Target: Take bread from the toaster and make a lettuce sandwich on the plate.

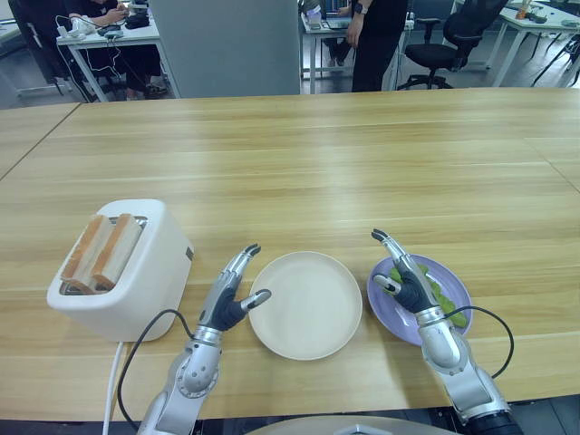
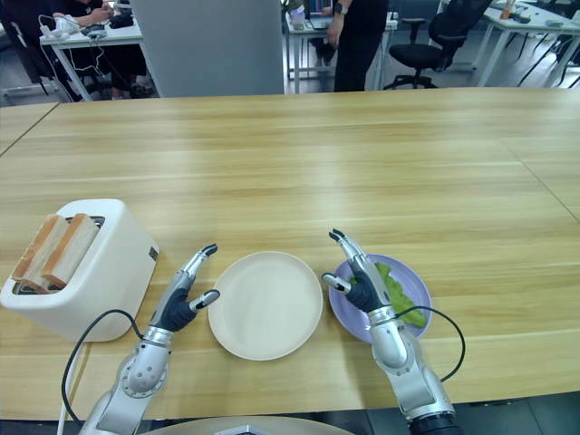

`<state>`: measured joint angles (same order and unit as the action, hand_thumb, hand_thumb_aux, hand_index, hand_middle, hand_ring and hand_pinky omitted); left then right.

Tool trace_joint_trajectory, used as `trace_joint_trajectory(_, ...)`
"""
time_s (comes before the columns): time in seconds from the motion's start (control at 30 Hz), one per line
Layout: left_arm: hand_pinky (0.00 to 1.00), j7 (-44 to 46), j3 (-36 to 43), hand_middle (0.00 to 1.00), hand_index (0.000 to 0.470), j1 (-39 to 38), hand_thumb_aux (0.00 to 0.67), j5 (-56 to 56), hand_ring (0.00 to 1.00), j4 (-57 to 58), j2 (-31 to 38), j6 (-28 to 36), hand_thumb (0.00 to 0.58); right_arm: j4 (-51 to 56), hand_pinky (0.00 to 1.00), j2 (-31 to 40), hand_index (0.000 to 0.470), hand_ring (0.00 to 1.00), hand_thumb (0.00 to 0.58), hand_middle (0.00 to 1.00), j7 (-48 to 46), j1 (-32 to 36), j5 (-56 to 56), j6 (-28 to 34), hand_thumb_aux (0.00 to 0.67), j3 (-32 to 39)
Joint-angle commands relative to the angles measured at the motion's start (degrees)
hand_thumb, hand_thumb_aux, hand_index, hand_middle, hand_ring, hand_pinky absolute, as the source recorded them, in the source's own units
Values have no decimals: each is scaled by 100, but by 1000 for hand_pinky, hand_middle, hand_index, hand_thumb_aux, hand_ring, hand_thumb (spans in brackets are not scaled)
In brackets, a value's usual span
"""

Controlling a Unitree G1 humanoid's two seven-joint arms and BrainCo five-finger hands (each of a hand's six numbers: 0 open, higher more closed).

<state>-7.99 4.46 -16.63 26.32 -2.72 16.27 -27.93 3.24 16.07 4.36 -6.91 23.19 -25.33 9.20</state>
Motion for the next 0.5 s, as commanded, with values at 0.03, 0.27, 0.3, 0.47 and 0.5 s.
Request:
trace_joint_trajectory(0.03, 106, 129, 42, 106, 0, -62, 0, -111, 106, -186, -10, 33, 0, 65, 0, 10, 0, 0, 0, 0, -320, -22, -353, -47, 0, 39)
trace_joint_trajectory(0.27, 94, 258, -14, 94, 0, 18, 0, -432, 94, -370, -122, 125, 0, 79, 0, -50, 0, 0, 0, 0, -464, 3, -489, -19, 0, 8)
trace_joint_trajectory(0.3, 94, 265, -12, 94, 0, 38, 0, -423, 94, -363, -129, 134, 0, 100, 0, -57, 0, 0, 0, 0, -445, 16, -472, -3, 0, -11)
trace_joint_trajectory(0.47, 82, 268, -57, 82, 0, 95, 0, -436, 82, -371, -157, 197, 0, 167, 0, -76, 0, 0, 0, 0, -433, 58, -456, 21, 0, -39)
trace_joint_trajectory(0.5, 82, 295, -104, 82, 0, 97, 0, -574, 82, -435, -181, 225, 0, 166, 0, -78, 0, 0, 0, 0, -433, 55, -462, 6, 0, -41)
